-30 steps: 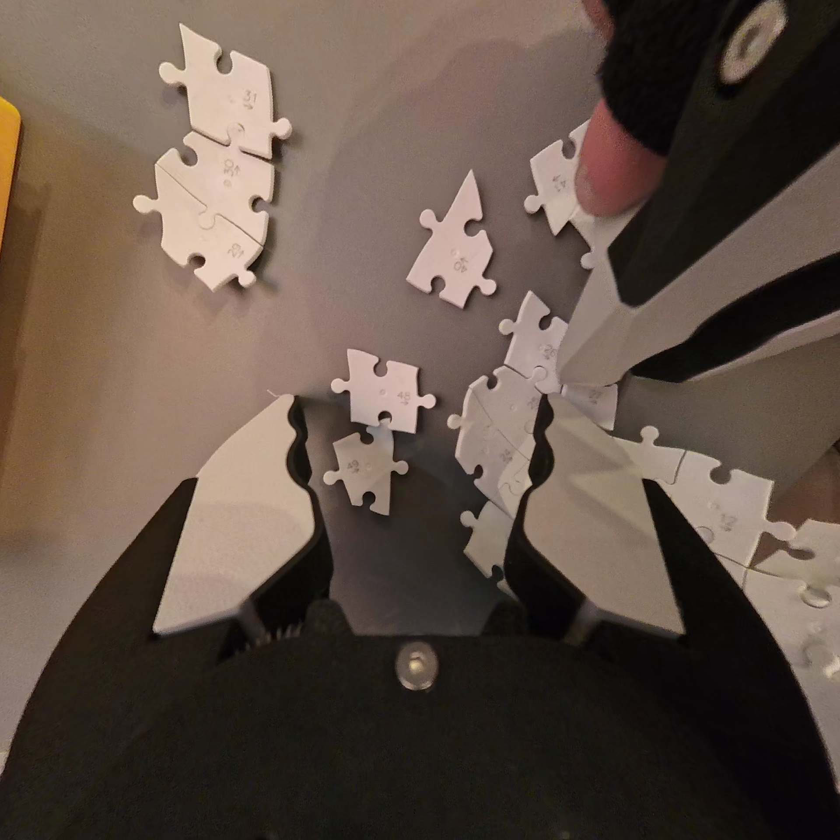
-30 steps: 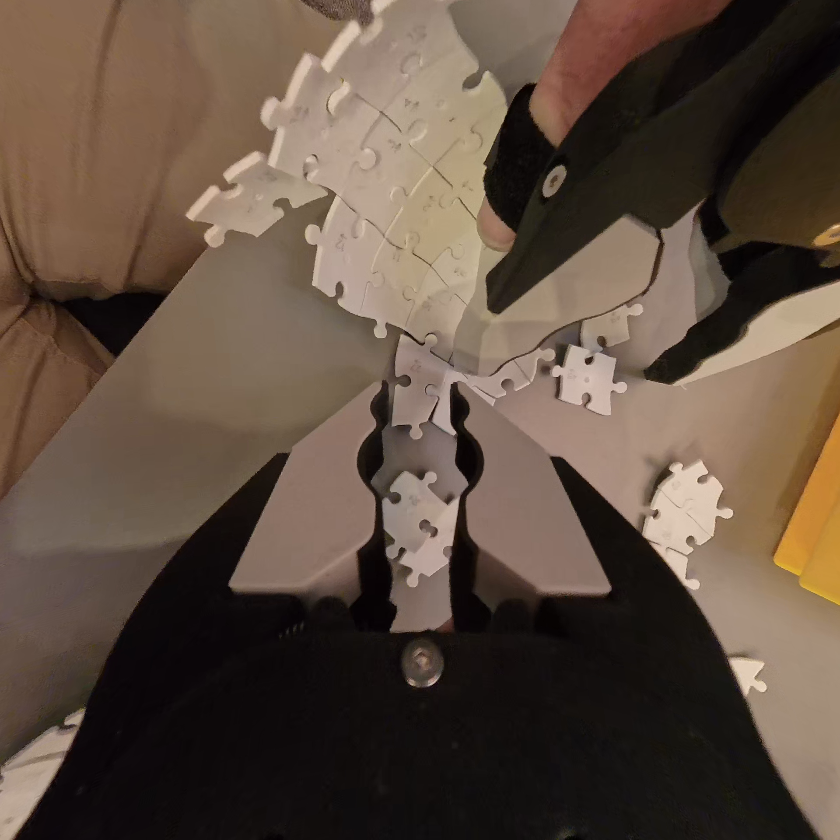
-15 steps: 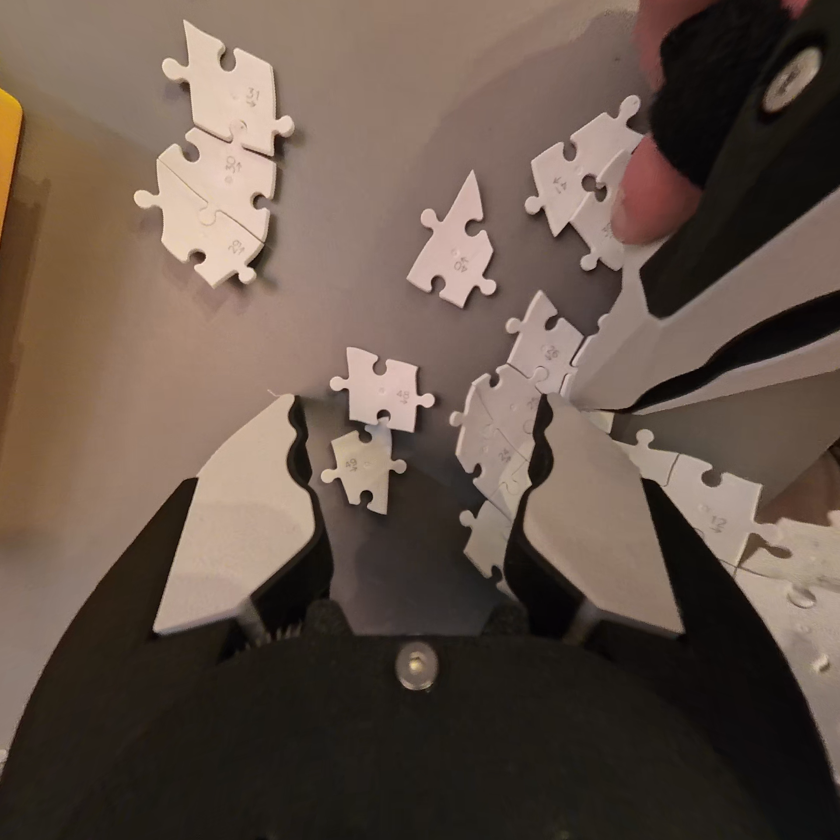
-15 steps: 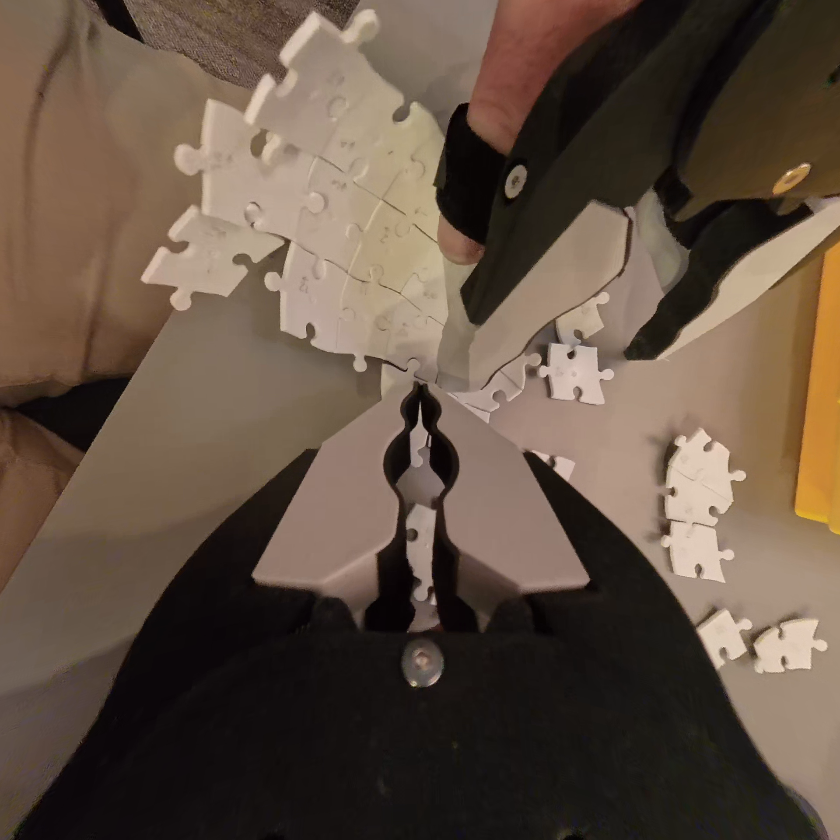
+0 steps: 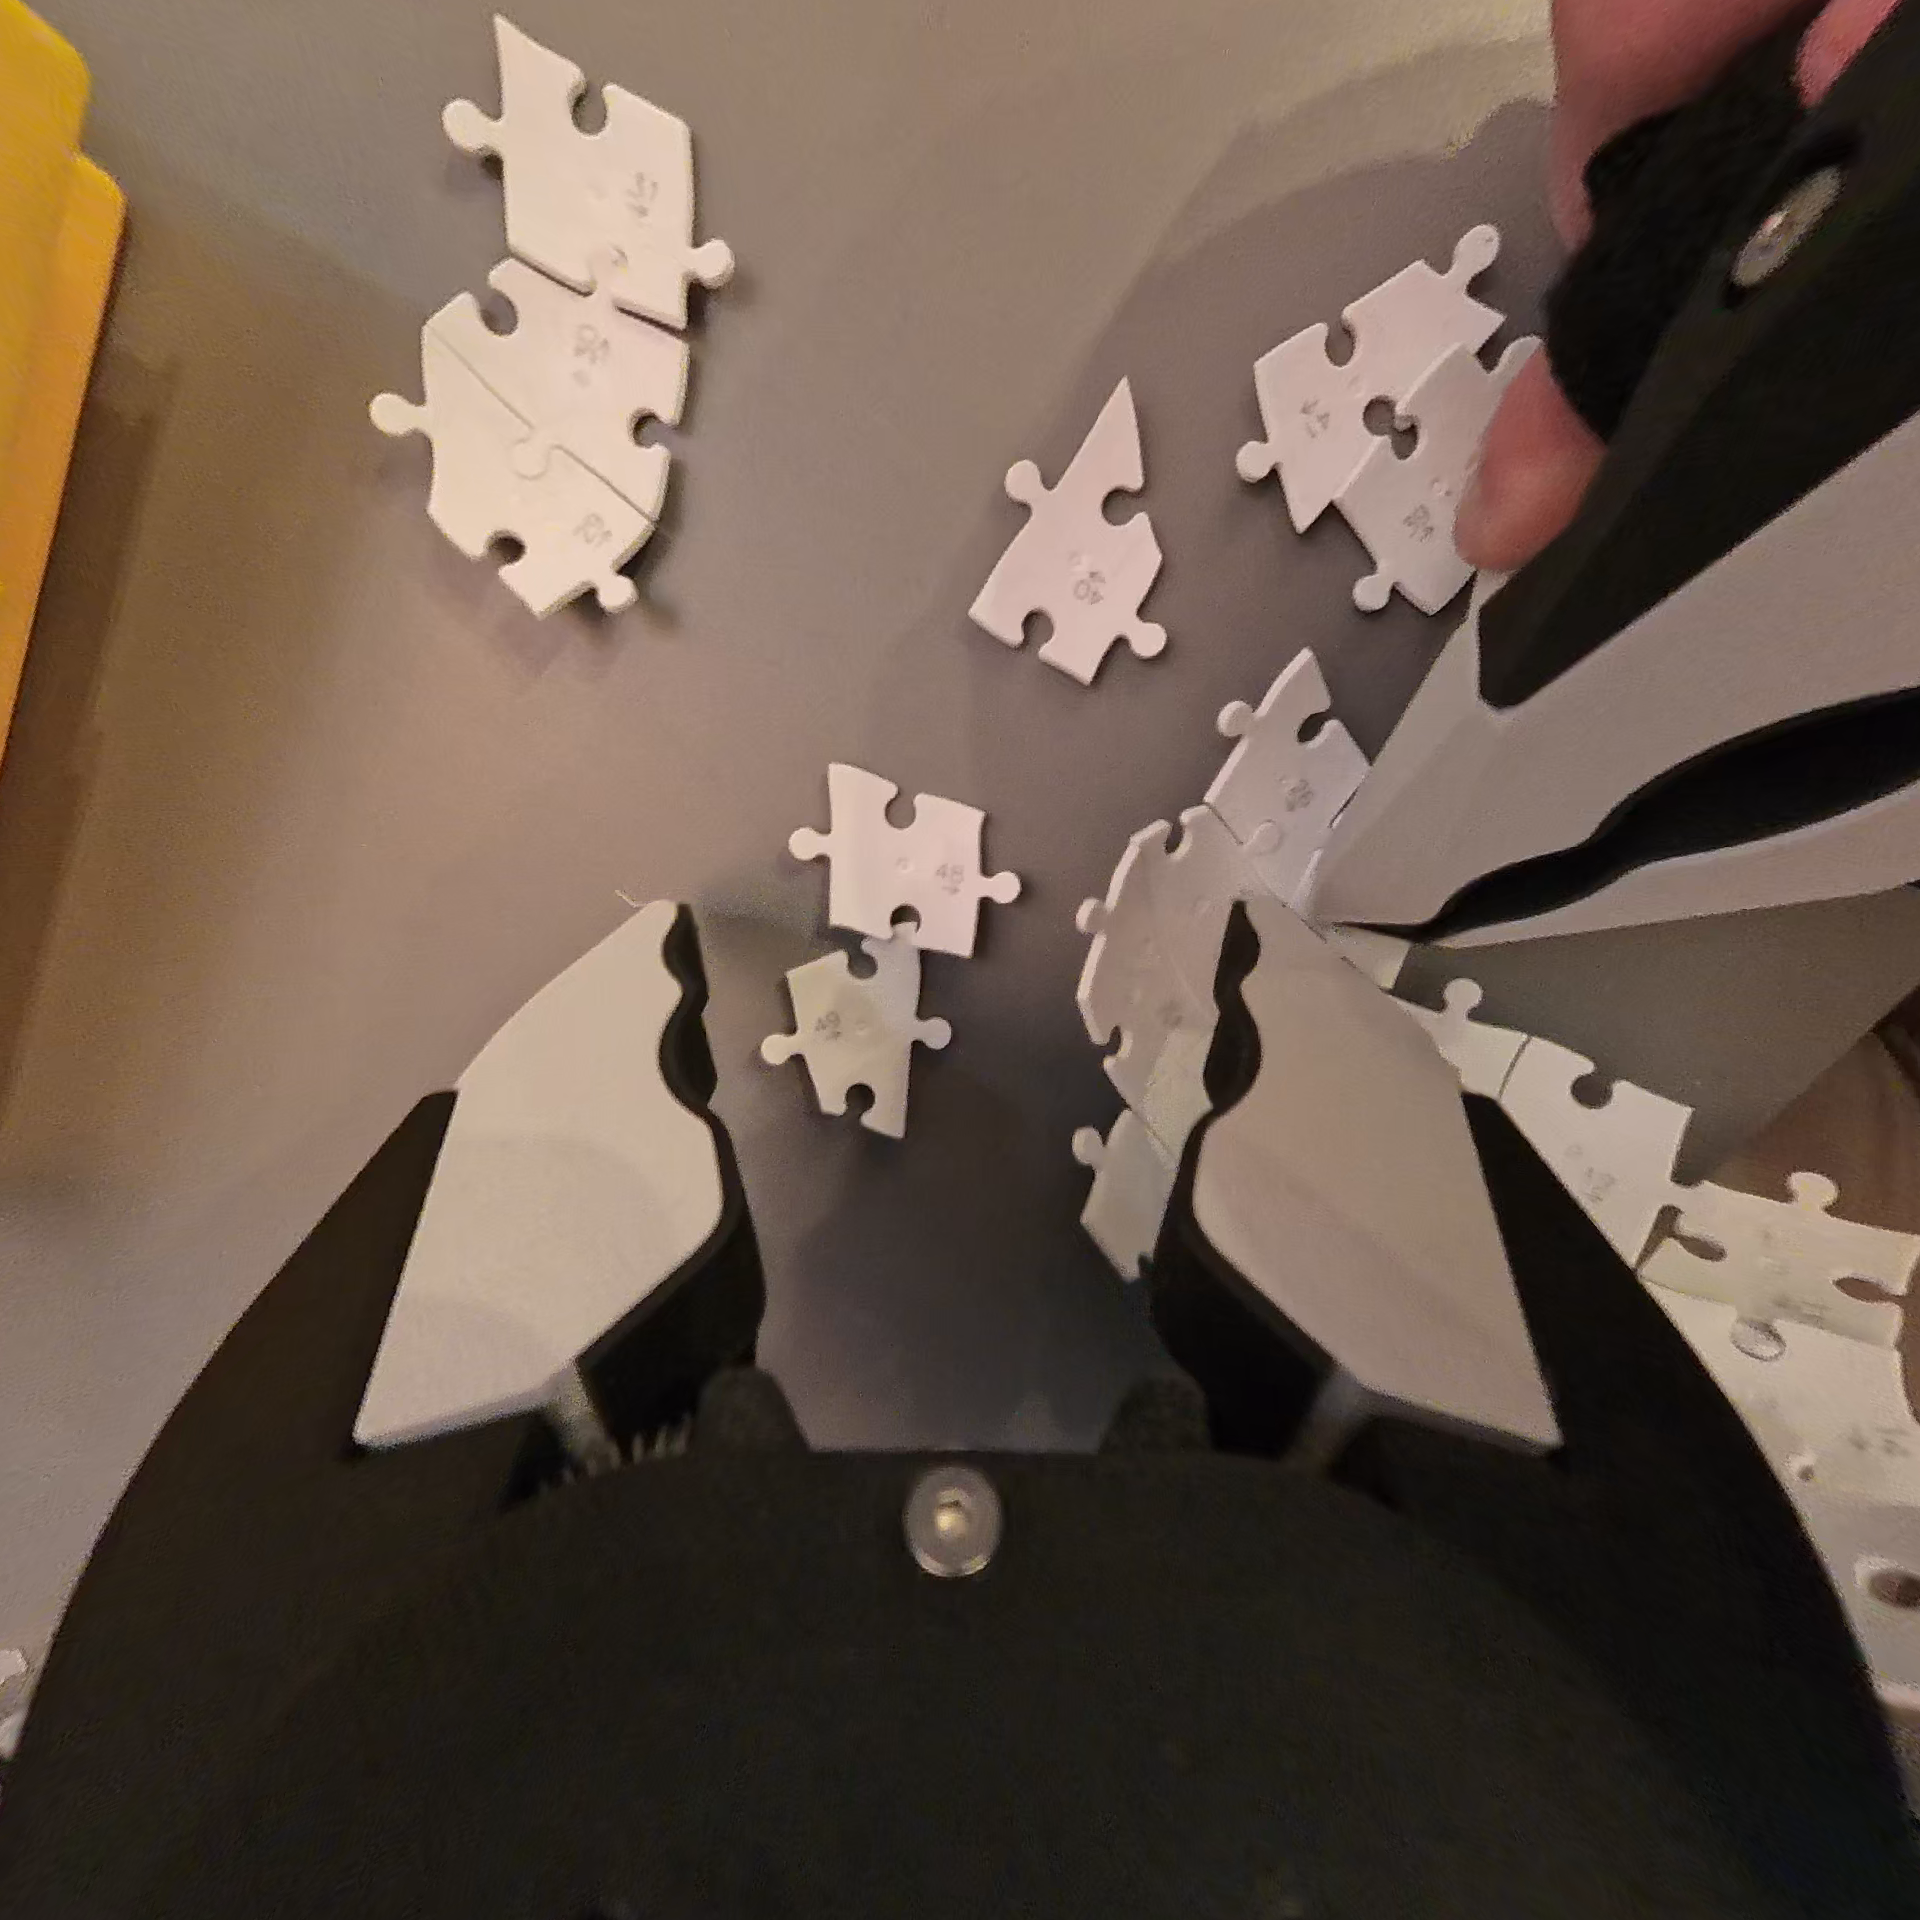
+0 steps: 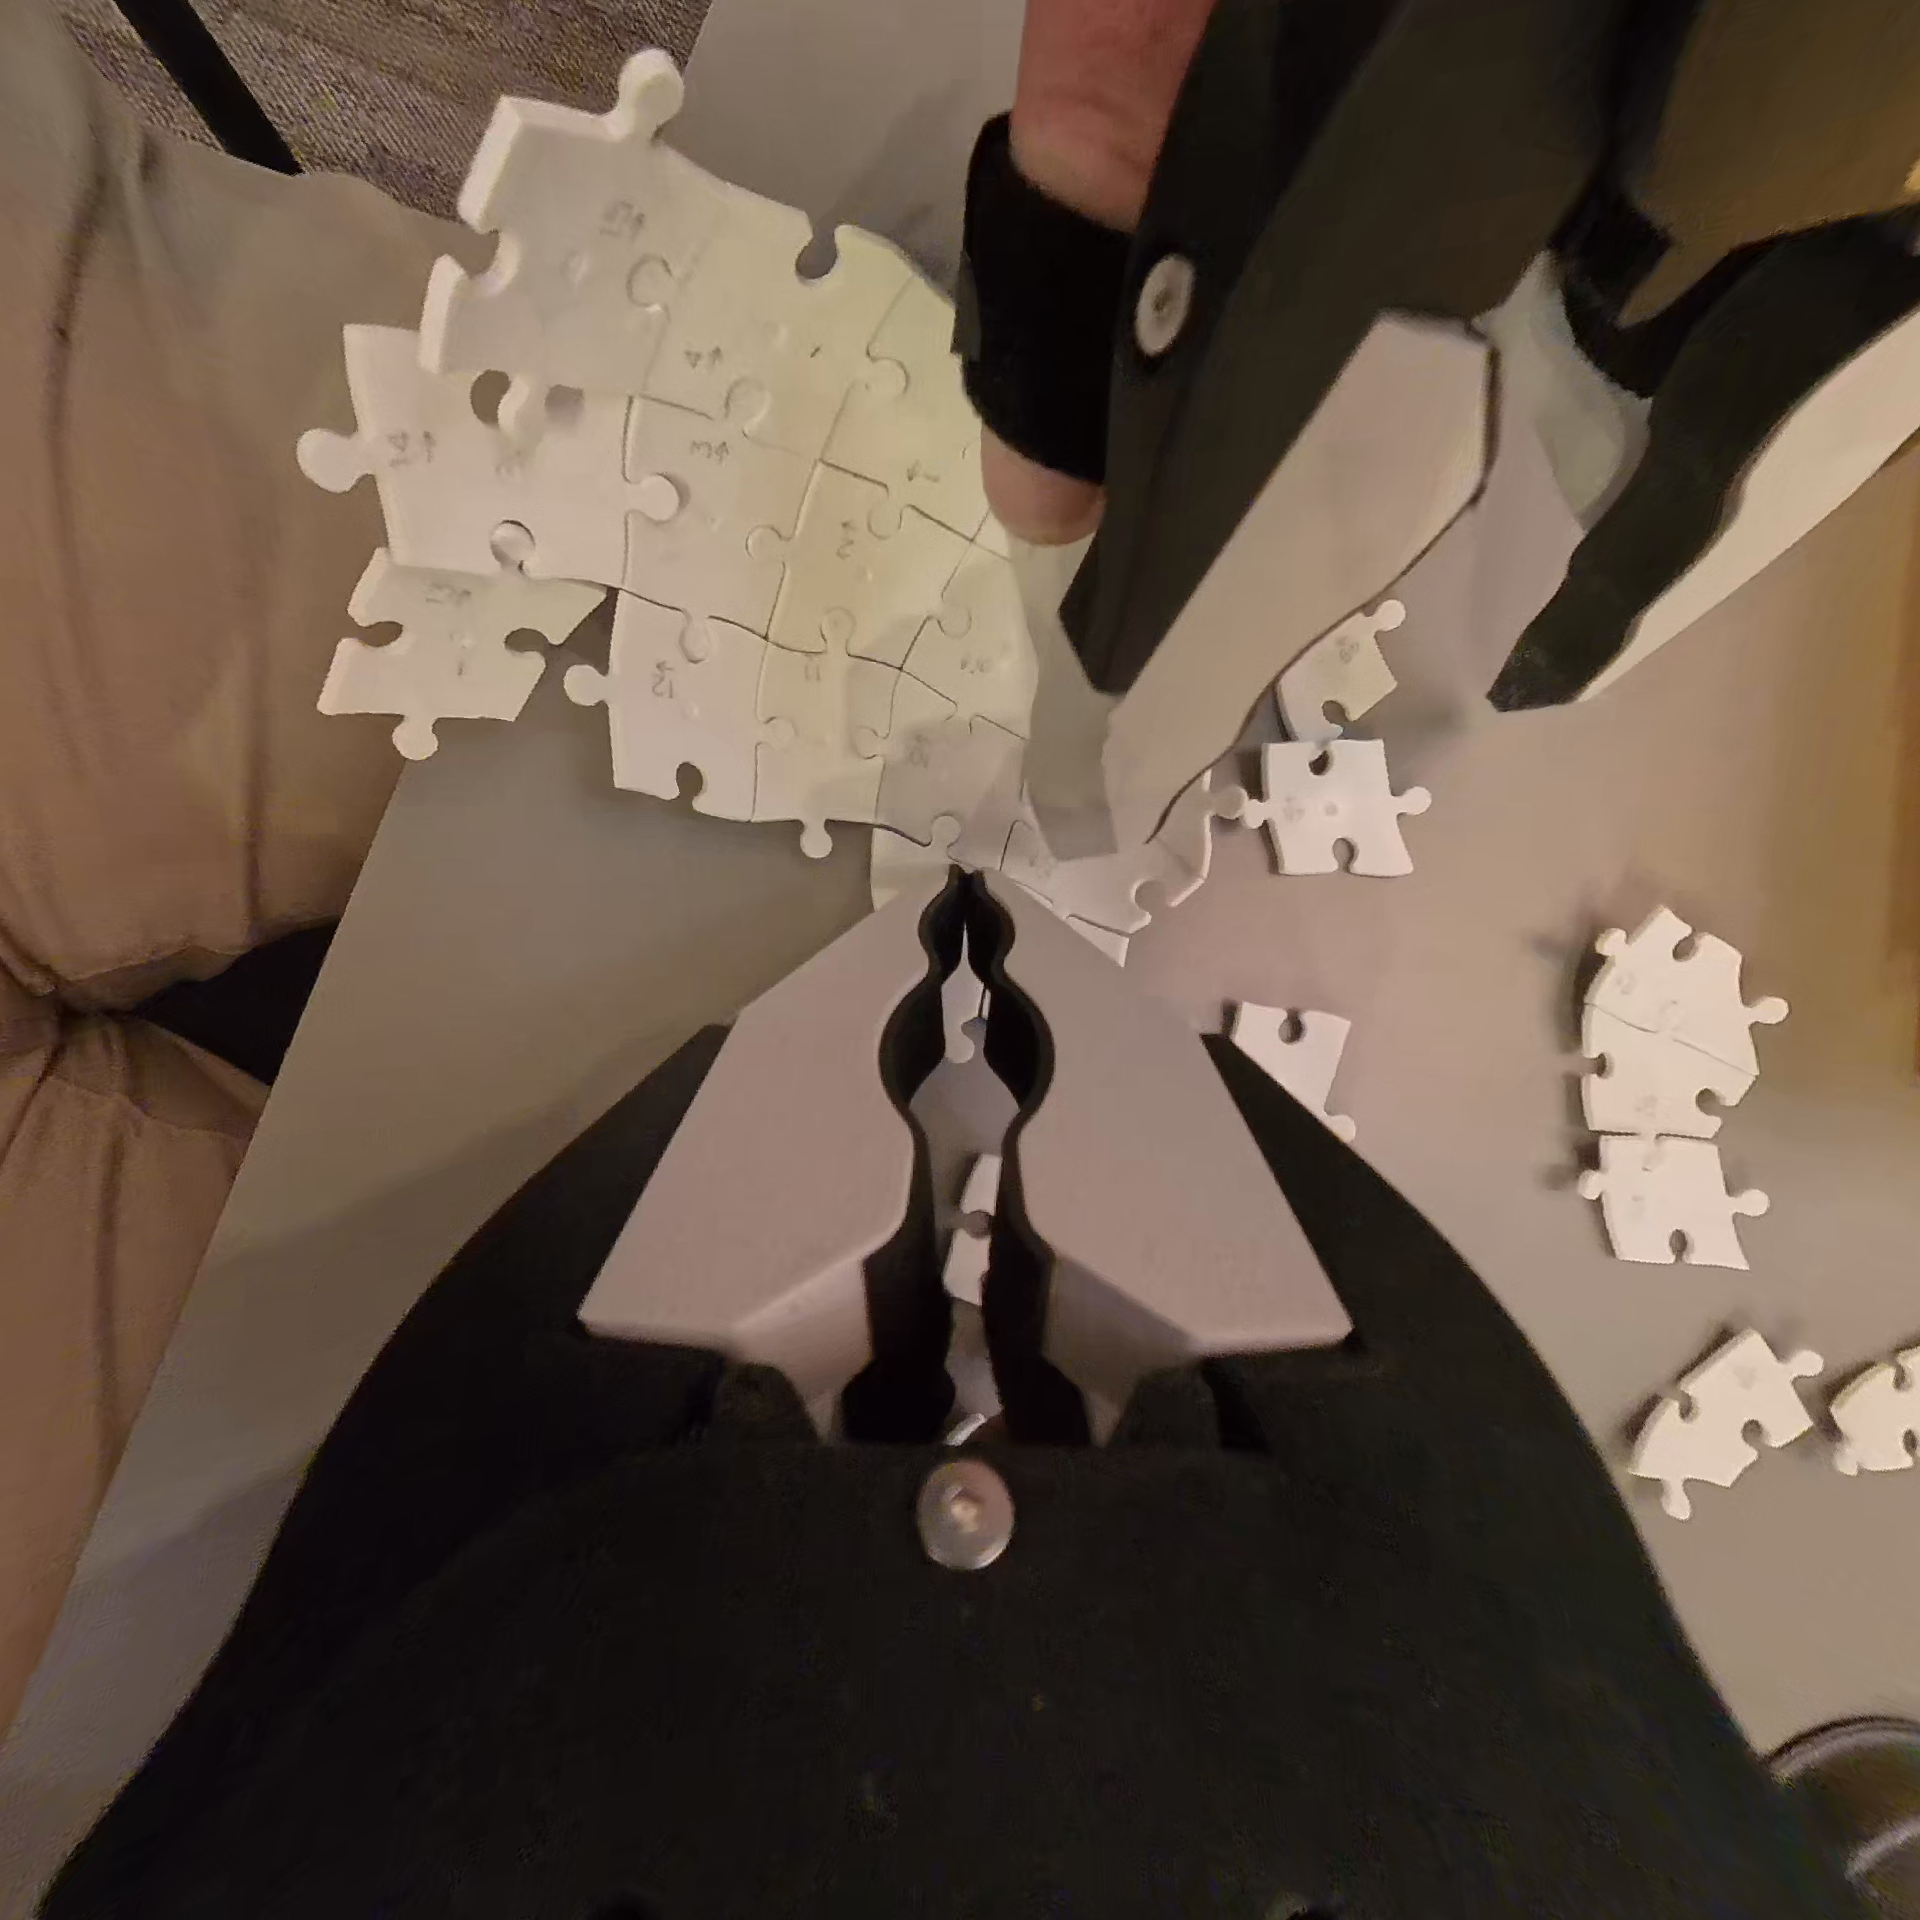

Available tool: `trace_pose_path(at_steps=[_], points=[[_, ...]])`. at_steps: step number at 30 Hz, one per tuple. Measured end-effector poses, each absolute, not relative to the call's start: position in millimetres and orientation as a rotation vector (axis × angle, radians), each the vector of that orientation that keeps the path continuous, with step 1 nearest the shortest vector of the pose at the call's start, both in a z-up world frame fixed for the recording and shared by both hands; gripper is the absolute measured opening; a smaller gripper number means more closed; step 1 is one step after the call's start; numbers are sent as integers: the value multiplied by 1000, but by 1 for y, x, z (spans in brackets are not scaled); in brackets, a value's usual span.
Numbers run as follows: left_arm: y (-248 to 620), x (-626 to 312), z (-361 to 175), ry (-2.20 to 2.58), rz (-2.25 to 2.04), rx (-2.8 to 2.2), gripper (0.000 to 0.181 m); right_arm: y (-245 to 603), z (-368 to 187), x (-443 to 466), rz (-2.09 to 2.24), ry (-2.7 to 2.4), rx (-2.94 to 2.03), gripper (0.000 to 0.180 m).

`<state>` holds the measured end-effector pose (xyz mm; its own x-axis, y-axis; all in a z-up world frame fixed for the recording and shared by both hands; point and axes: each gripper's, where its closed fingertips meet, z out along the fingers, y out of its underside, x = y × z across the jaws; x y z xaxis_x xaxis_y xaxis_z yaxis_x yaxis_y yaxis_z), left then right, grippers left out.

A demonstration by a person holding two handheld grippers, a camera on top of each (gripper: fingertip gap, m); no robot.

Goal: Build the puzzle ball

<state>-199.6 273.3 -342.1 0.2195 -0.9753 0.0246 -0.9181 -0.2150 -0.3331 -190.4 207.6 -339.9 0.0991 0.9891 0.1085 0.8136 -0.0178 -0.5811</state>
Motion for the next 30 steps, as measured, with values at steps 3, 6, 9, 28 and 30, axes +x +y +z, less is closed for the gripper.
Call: trace_pose_path(at_steps=[3,6,9,28,30], points=[[275,-203,-335,1765,-344,-2251,93,208,-340,-190,451,-1758,-1898,0],[279,-210,-327,1729,-341,-2257,92,208,-340,-190,449,-1764,-1940,0],[281,-221,-323,1685,-350,-2283,91,208,-340,-190,425,-1789,-1975,0],[247,-250,-301,995,-1056,-2374,71,208,-342,-191,258,-1949,-2185,0],[239,-246,-305,964,-1098,-2372,70,210,-342,-193,269,-1914,-2170,0]])
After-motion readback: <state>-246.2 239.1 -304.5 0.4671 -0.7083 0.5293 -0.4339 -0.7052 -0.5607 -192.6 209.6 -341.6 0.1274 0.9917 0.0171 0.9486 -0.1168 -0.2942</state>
